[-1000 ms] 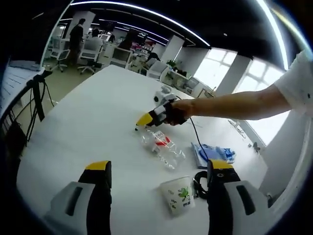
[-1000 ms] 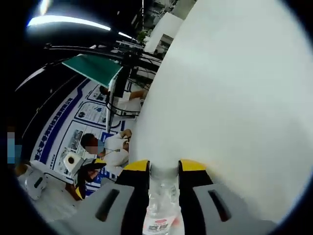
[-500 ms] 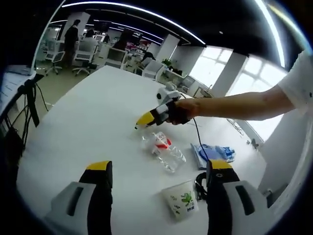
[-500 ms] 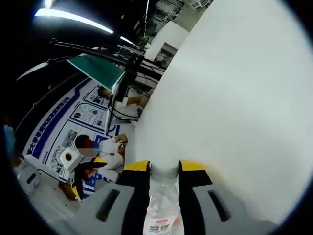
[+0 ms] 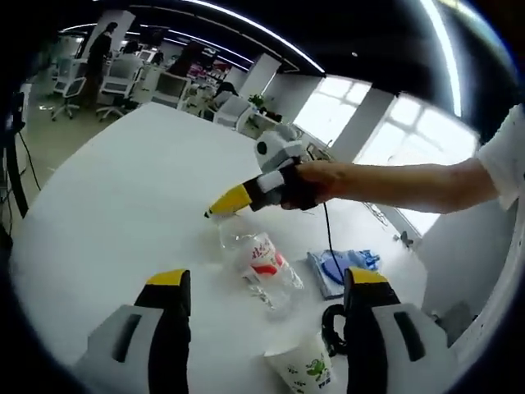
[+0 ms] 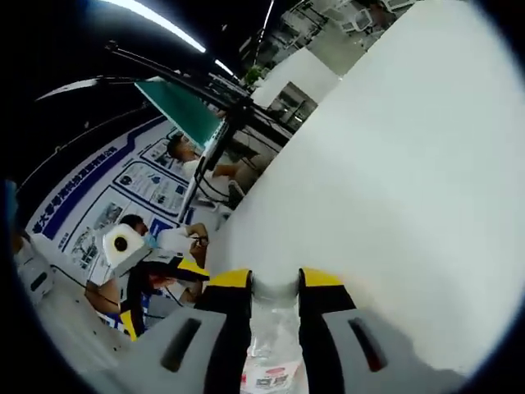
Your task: Arrange the tabletop items into an orderly group along one side of the table until the central work area is clear of visible clutter.
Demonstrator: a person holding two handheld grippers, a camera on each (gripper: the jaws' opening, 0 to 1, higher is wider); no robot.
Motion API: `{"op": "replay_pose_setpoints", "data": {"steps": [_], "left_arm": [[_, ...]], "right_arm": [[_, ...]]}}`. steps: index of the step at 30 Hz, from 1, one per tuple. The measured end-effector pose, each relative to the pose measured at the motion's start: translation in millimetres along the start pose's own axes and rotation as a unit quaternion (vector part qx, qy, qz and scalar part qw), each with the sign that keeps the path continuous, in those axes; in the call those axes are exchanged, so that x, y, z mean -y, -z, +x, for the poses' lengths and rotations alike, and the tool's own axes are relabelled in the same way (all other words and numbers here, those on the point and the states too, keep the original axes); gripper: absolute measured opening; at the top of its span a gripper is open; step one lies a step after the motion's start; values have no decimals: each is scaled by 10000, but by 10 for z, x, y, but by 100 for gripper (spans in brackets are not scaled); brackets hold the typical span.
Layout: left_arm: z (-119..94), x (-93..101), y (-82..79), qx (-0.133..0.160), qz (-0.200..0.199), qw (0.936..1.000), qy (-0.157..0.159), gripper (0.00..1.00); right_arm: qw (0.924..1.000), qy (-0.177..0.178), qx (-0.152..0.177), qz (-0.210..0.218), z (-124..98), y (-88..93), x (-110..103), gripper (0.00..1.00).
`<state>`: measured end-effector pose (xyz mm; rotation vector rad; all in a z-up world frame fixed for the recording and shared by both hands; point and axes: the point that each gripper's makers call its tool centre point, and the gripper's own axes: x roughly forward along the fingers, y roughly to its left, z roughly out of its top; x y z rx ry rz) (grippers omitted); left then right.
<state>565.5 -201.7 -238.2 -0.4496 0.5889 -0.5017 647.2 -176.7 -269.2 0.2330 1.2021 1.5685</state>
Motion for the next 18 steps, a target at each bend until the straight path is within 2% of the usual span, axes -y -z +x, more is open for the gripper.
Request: {"op": "replay_pose_setpoints", "data": {"steps": [2, 5, 7, 10, 12, 16, 18], "left_arm": [[155, -25, 26, -105, -28, 9999, 96, 78], [321, 2, 25, -97, -171, 9993, 332, 77], [473, -50, 62, -179, -179, 9991, 354, 77], [606, -42, 121, -273, -316, 9980, 474, 75], [695, 9, 142, -284, -489, 9961, 681, 73], [834, 62, 185, -298, -515, 9937, 953, 64], [879, 97, 200, -312, -495, 9925, 1077, 64]], "right_arm": [[10000, 14, 60, -45, -13, -8, -25, 19], [9998, 62, 109, -131, -37, -7, -62, 19], [9996, 131, 149, -199, -63, -10, -84, 19], [9991, 212, 169, -311, -84, -11, -114, 19], [9986, 235, 167, -441, -104, -10, -164, 19], [9979, 294, 207, -536, -123, -3, -205, 19], [9973, 354, 219, -604, -131, 1, -221, 19]]}}
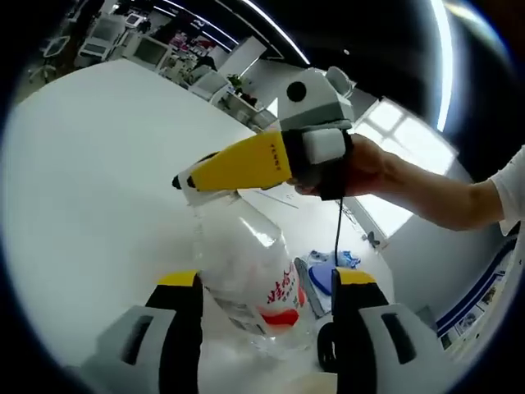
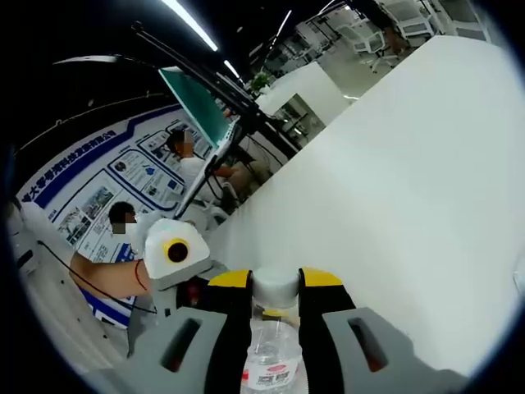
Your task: Arrange the tabletop items into an orderly group along one side of the table until the central work area is clear of visible clutter.
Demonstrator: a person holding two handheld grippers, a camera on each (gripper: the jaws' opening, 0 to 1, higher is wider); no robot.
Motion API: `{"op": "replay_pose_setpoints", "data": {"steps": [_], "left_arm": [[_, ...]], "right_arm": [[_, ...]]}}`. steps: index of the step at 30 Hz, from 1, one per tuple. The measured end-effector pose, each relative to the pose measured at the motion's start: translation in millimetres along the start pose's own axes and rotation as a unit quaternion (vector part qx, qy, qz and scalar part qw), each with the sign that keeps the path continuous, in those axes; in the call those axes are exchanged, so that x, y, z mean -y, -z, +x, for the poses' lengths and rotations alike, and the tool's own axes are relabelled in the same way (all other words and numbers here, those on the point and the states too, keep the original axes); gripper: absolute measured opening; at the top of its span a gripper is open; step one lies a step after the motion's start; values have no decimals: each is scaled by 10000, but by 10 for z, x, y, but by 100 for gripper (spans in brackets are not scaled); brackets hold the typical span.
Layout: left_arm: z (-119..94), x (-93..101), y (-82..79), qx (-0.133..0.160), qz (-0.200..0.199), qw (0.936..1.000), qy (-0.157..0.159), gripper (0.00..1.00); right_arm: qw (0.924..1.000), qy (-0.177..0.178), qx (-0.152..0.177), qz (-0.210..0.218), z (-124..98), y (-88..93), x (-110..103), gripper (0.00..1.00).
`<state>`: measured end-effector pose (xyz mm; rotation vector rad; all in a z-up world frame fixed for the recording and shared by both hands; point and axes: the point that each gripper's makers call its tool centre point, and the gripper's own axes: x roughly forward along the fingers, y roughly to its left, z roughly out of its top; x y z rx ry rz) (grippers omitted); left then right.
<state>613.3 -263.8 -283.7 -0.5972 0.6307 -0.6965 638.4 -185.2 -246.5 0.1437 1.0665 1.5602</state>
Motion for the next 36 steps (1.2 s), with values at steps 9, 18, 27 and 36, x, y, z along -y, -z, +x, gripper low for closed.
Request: {"op": "replay_pose_setpoints", "data": {"steps": [9, 18, 27, 36], "left_arm": [[31, 16, 20, -82, 89, 9994, 313, 49], [58, 100, 33, -94, 96, 9962, 859, 46], [72, 184, 37, -172, 371, 9939, 1024, 43], [49, 278, 78, -366, 731, 9899, 1155, 42]], "right_arm": [[9995, 216, 151, -166, -70, -10, -66, 18], [9981, 412, 215, -403, -119, -8, -148, 18], [9961, 601, 308, -561, -225, 1, -238, 18], [9912, 918, 502, -813, -336, 49, -370, 18]]}}
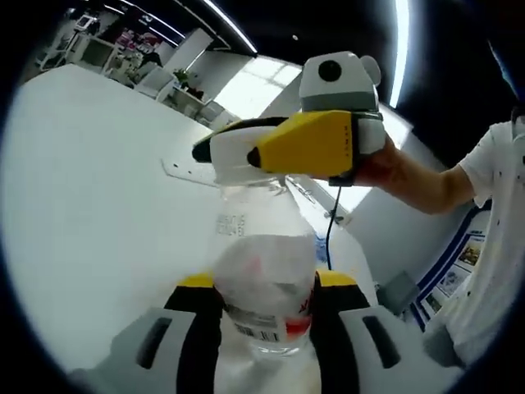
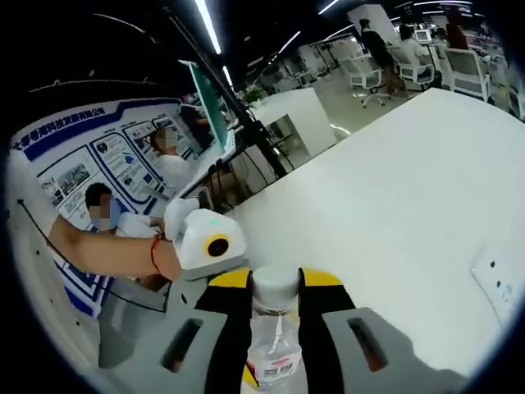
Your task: Arrange the tabletop items into an orderly group along one side of the table until the central work area is clear of visible clutter.
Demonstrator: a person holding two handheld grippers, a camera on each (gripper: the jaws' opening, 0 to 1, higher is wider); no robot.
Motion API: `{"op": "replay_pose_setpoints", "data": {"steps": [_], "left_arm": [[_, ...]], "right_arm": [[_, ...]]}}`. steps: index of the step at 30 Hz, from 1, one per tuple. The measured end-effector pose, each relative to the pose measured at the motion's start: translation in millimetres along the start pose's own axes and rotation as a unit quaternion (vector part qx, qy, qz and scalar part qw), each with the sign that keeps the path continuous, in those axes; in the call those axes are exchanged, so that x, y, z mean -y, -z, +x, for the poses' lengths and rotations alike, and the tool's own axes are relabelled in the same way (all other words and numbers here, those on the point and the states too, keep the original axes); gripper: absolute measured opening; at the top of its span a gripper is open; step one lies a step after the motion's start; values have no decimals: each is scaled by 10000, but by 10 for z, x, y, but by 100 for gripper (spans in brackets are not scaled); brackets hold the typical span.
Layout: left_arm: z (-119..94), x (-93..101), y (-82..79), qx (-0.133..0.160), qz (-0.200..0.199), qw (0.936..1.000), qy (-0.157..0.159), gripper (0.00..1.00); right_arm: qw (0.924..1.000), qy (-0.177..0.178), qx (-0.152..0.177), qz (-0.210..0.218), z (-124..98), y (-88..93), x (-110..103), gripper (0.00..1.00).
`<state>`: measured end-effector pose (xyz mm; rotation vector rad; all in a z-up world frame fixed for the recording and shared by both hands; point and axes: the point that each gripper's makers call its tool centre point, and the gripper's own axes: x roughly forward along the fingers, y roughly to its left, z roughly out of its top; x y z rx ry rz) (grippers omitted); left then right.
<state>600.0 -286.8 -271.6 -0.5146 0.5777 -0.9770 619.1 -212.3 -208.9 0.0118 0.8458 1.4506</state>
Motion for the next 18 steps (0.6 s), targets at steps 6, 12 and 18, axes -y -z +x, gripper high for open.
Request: {"op": "replay_pose_setpoints", "data": {"steps": [6, 12, 18], "left_arm": [[-44, 56, -22, -84, 256, 9996, 37, 41], [-76, 120, -81, -89, 502, 9987, 51, 41], [-122, 150, -106, -265, 941, 9952, 43, 41]], "right_arm": [[9997, 131, 212, -29, -85, -36, -48, 18], [9981, 328, 444, -278, -148, -111, -133, 18], [9937, 627, 577, -735, -174, -142, -263, 18]]}}
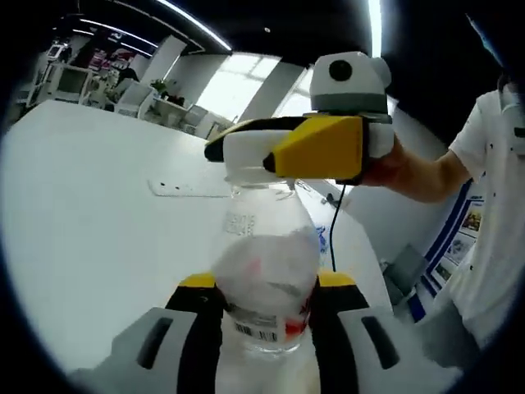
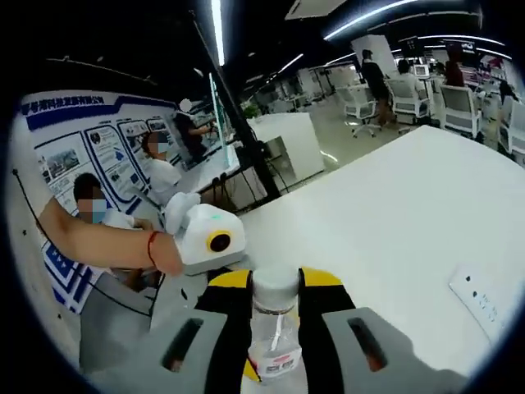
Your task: Arrange the tabletop items into an orderly group along one side of the table until the central work area is clear of visible clutter.
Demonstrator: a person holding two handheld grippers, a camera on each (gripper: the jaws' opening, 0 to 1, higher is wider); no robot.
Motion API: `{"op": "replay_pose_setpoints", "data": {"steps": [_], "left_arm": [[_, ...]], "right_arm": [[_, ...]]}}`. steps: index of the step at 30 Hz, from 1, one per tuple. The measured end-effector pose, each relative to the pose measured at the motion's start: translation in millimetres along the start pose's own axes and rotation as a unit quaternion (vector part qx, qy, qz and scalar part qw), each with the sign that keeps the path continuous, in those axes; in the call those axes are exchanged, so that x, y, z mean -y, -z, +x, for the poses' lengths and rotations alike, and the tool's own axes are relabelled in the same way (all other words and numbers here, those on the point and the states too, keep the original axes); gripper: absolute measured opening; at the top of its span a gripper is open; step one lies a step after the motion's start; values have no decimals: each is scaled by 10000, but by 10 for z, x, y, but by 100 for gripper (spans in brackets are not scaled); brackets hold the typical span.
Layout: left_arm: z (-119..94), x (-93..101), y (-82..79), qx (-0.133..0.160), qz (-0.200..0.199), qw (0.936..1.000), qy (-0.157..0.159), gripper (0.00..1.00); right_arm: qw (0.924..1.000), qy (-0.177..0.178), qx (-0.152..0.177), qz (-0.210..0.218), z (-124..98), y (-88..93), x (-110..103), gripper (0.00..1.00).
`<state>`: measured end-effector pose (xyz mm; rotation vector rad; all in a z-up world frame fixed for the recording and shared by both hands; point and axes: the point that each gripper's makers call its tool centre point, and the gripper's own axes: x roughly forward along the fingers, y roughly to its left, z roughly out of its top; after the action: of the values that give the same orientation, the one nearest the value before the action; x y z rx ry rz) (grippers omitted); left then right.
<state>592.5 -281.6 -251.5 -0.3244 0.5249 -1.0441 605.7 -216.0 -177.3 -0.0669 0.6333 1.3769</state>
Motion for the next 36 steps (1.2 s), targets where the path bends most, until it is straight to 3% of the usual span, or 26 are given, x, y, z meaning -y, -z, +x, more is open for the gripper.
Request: {"op": "replay_pose_setpoints", "data": {"steps": [11, 21, 36], "left_arm": [[-78, 9, -34, -326, 651, 9973, 18, 41], [-84, -5, -63, -467, 1168, 9920, 60, 41], [-53, 97, -24, -590, 1694, 9835, 255, 41]], "right_arm": [[9952, 526, 672, -488, -80, -73, -90, 18], [9873, 974, 989, -777, -142, -101, -107, 19], [9735, 1538, 948, -1405, -222, -25, -240, 19]]}}
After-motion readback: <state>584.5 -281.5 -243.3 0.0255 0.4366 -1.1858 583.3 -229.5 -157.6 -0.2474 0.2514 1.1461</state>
